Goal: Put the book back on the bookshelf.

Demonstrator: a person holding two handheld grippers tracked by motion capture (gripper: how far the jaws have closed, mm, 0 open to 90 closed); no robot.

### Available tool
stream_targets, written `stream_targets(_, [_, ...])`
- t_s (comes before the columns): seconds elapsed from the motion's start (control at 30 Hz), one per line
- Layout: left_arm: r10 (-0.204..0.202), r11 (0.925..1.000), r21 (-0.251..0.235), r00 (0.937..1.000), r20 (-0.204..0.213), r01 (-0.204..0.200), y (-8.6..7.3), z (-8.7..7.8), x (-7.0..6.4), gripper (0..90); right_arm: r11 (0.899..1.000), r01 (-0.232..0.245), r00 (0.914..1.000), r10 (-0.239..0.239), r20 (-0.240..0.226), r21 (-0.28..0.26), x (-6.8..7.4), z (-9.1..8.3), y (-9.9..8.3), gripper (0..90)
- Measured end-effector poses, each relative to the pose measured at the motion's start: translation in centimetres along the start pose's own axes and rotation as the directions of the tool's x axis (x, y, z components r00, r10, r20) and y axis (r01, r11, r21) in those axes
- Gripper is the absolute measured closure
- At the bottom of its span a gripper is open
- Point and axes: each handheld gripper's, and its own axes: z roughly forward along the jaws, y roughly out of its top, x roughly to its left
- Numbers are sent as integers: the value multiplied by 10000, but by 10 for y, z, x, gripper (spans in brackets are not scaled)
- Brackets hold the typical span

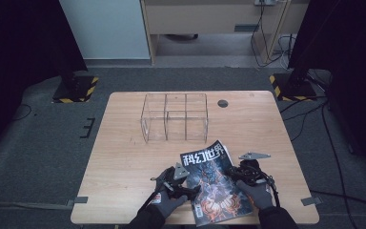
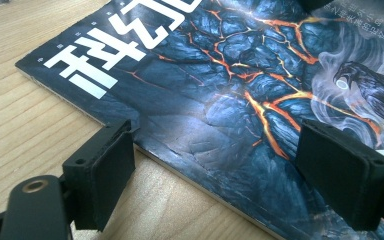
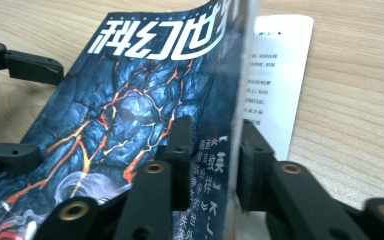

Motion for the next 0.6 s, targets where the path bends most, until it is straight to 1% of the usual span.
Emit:
stream_targets(0.03, [-23, 10000, -4, 10000, -6, 23, 0, 0, 0, 147, 10000, -72, 9999, 71, -119, -58, 0, -2, 1, 793])
stream_targets(0.13, [-109, 9999, -46, 9999, 44, 109, -1, -1, 0, 154, 9999, -91, 9996, 87, -255, -128, 1, -5, 1, 818])
stream_targets(0.17, [-134, 9999, -61, 9999, 33, 135, -1, -1, 1, 161, 9997, -45, 9995, 37, -313, -252, 2, -6, 1, 832])
stream_targets(0.23, [-172, 9998, -64, 9999, 12, 172, -1, -2, 1, 166, 9996, -120, 9993, 111, -370, -253, 2, -7, 2, 836])
stream_targets(0.3, [-191, 9998, -79, 9998, 32, 191, -1, -2, 1, 170, 9992, -9, 9992, -8, -407, -406, 3, -9, 2, 842])
stream_targets(0.4, [-288, 9995, -111, 9996, 54, 288, -2, -3, 2, 180, 9989, -7, 9990, -14, -448, -473, 5, -11, 3, 844])
stream_targets(0.6, [-573, 9980, -248, 9983, 48, 574, -1, -6, 6, 189, 9976, 66, 9987, -101, -508, -690, 8, -15, 3, 846])
